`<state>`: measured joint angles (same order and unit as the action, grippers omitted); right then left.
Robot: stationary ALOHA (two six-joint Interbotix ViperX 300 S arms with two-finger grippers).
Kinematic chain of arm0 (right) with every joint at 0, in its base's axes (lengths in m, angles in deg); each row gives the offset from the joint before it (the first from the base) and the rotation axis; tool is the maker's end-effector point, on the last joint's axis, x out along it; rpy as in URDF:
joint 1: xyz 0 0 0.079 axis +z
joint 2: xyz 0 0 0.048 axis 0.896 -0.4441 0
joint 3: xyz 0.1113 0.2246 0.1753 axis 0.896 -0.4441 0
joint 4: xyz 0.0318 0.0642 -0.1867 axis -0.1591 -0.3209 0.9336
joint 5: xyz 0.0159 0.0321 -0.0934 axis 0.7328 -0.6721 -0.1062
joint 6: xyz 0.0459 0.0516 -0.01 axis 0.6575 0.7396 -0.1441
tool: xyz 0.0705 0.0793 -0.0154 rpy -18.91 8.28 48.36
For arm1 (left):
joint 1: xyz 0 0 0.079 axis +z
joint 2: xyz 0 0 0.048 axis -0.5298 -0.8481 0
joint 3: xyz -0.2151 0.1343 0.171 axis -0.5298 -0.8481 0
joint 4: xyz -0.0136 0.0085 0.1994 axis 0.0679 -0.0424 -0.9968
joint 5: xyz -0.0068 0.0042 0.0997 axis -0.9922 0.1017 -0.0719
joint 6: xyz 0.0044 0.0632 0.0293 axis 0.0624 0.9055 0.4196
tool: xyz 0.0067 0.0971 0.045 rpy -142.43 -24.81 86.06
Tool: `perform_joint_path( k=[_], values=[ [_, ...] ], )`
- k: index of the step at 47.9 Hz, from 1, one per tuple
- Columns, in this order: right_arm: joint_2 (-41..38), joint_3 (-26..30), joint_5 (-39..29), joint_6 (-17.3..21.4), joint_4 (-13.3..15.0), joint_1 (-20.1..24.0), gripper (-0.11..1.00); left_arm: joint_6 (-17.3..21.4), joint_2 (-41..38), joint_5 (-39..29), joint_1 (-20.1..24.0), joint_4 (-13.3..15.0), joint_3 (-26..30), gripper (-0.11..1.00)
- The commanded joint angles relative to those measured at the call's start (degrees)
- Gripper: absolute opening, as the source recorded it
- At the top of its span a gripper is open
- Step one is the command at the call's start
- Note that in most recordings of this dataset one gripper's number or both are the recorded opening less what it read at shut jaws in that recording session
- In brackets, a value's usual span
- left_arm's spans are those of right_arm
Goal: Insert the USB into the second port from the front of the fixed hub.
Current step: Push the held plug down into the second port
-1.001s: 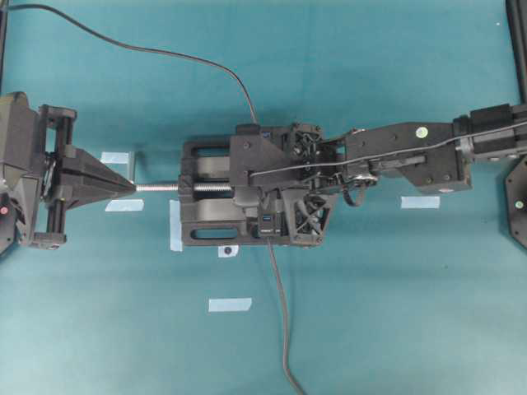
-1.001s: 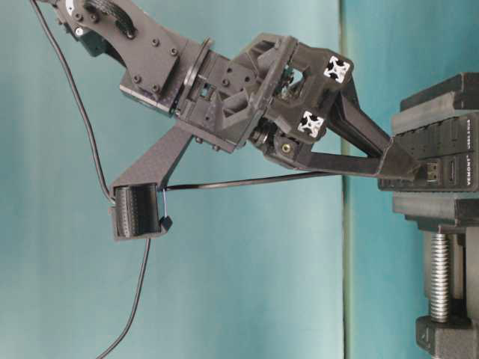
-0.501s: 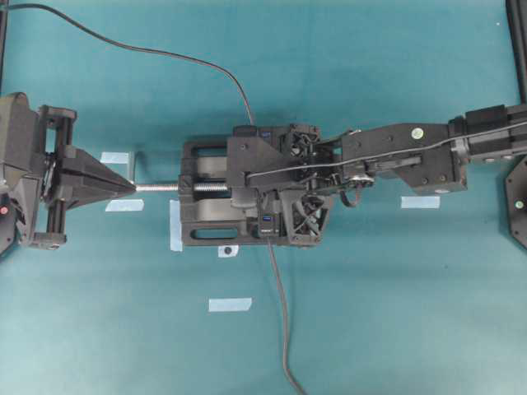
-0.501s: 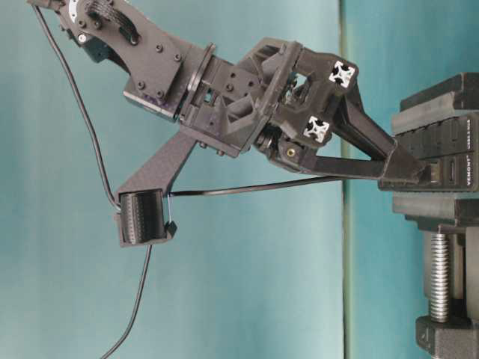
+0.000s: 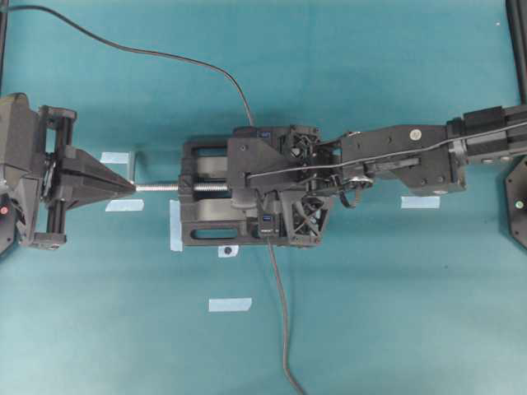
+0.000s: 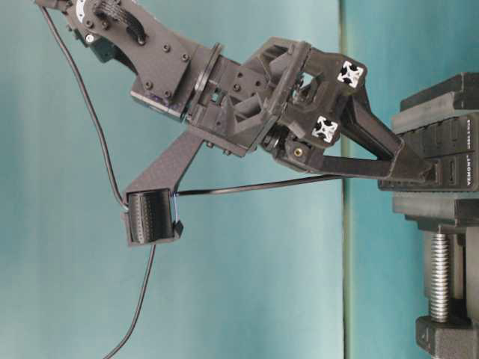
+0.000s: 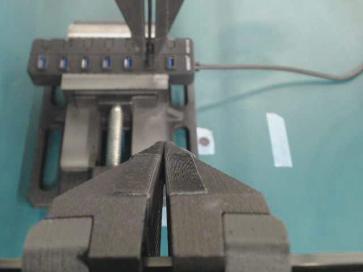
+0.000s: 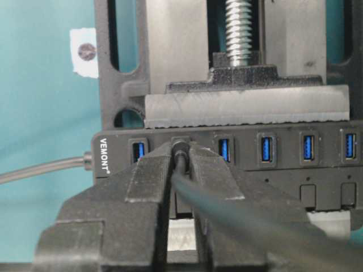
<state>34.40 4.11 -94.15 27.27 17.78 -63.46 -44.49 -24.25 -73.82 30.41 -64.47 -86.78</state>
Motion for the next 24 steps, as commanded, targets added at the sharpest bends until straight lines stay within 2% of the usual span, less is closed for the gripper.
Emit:
perform_joint_path(
  k=[1, 24],
  values=[
    [0.18, -0.26, -0.97, 0.53, -0.18, 0.53, 0.09, -0.09, 0.00, 0.62, -0.09, -0.09, 0.70, 0.00],
    [-0.18, -0.35, -1.05, 0.70, -0.18, 1.05, 0.09, -0.09, 0.00, 0.62, -0.09, 0.00, 0.79, 0.00]
  ],
)
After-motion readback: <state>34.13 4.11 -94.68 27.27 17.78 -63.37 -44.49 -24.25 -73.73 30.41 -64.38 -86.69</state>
